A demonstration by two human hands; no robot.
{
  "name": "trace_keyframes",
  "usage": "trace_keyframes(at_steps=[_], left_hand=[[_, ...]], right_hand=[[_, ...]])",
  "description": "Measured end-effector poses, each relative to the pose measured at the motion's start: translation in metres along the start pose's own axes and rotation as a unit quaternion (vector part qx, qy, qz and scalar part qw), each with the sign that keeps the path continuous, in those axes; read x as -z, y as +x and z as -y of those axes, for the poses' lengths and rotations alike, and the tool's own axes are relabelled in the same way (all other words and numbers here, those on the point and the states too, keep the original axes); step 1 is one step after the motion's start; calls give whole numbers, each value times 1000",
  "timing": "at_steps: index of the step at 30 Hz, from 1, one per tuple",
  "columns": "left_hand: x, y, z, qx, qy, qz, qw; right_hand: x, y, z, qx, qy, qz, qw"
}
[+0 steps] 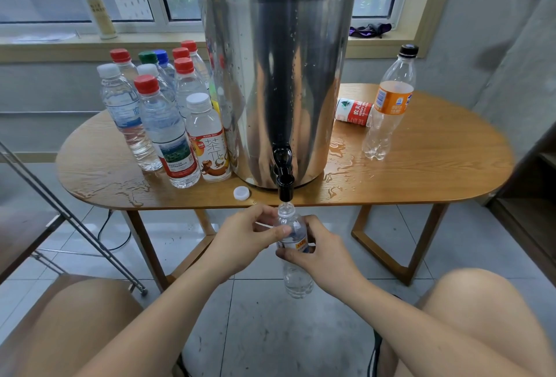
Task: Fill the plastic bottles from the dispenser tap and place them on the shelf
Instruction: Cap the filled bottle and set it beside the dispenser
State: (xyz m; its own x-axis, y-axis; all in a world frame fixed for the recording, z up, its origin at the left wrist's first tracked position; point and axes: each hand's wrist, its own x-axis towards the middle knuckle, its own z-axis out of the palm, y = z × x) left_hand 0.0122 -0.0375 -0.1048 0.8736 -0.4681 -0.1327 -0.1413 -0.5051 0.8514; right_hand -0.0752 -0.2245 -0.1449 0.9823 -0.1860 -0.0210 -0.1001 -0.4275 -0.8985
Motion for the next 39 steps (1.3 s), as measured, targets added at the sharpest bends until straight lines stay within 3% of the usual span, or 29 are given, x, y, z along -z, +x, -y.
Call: trace_keyframes(at_steps=[39], left_hand=[[-2,0,4,2,6,-2,1000]], right_hand=[[-2,0,-2,-8,10,-4,1000]])
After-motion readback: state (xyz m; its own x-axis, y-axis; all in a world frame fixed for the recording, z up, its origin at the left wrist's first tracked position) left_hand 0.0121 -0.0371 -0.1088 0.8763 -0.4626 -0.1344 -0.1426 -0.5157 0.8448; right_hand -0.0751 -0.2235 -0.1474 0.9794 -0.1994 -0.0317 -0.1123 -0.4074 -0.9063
